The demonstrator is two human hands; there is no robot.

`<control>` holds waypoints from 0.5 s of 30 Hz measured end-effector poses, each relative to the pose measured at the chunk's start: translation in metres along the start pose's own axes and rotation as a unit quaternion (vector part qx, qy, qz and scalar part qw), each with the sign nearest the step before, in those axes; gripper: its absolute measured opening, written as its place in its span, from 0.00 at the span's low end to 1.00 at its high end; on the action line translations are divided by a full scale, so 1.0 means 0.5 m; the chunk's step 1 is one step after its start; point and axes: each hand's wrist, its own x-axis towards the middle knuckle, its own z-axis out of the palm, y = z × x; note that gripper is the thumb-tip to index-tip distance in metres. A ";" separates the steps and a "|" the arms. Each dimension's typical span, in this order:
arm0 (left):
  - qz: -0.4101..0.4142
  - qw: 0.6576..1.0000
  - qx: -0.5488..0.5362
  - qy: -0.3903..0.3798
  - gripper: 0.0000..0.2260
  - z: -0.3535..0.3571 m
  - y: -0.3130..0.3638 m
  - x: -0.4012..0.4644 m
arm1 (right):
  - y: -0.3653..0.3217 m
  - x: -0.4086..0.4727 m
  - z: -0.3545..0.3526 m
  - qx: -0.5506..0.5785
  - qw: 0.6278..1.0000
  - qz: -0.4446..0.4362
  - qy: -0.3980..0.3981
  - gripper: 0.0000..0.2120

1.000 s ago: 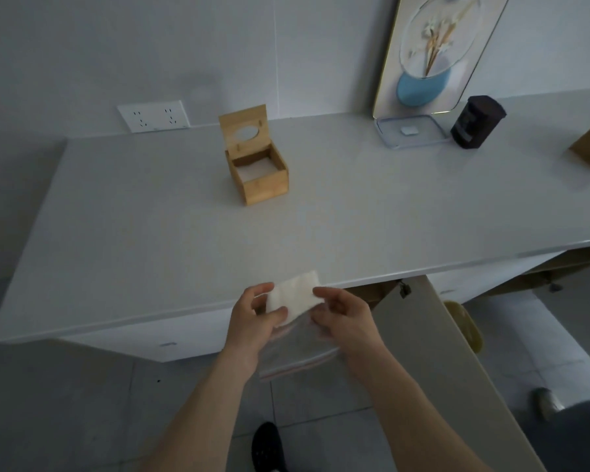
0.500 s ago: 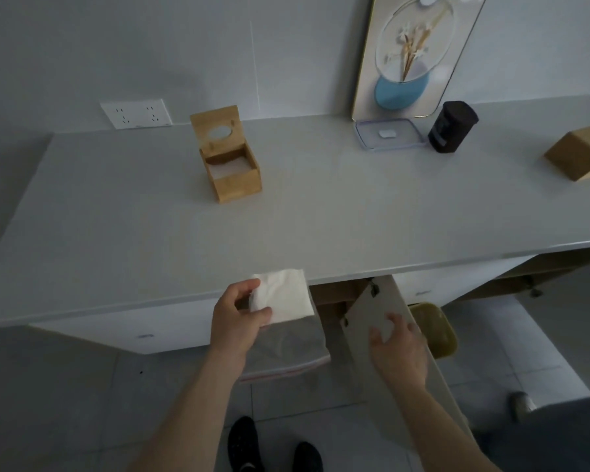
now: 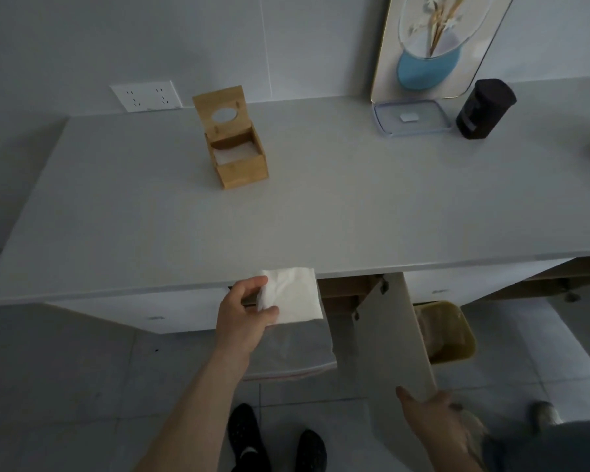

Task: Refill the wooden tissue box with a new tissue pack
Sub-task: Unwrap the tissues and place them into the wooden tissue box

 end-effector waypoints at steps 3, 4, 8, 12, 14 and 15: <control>-0.006 1.000 -0.006 0.004 0.23 0.000 0.004 0.003 | -0.022 -0.029 0.038 0.038 0.998 -0.008 -0.044 0.42; -0.007 1.000 -0.013 0.007 0.24 0.000 0.006 0.004 | -0.029 -0.042 0.053 0.041 0.997 -0.007 -0.059 0.41; 0.001 0.999 -0.031 0.022 0.23 -0.010 0.020 0.007 | -0.093 -0.098 0.125 0.088 0.984 -0.015 -0.154 0.32; 0.007 0.999 -0.026 0.045 0.23 -0.044 0.031 0.012 | -0.179 -0.136 0.170 0.260 0.921 -0.010 -0.291 0.19; 0.004 0.998 -0.023 0.055 0.23 -0.068 0.034 0.018 | -0.226 -0.158 0.171 0.319 0.887 -0.024 -0.333 0.15; 0.001 0.998 -0.023 0.060 0.23 -0.079 0.036 0.021 | -0.250 -0.170 0.168 0.333 0.878 -0.037 -0.342 0.13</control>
